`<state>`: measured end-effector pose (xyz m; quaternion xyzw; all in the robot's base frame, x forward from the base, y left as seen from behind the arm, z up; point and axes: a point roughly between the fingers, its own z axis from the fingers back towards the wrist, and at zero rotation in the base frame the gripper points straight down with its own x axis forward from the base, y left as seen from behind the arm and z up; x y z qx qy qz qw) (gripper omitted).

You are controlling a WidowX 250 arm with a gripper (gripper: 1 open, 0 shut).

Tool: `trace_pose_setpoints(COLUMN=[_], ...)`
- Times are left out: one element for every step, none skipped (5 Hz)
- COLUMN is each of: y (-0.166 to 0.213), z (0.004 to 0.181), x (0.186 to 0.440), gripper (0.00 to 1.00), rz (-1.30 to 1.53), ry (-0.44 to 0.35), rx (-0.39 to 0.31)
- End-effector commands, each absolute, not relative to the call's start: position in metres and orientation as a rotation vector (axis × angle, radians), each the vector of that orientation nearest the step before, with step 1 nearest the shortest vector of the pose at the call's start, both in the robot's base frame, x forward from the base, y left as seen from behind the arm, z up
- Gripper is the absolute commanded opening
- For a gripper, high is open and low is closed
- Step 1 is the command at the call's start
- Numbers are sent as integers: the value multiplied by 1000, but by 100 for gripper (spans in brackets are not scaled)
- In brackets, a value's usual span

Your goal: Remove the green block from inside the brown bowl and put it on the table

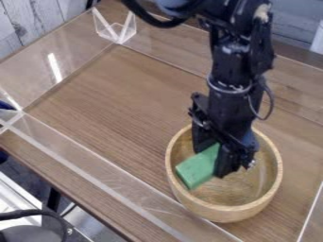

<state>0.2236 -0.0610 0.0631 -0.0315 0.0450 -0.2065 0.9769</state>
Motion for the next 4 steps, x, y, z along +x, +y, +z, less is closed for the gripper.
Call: trace_pose_setpoints(y=[-52,-41,-50,-50], z=[90,94,91,91], x=[235,238,241,242], gripper=[0,0,0,0], rz=[-387,-359,-373,-371], ry=[5,-3,-2,-2], rx=[-54,-50,-53,-53])
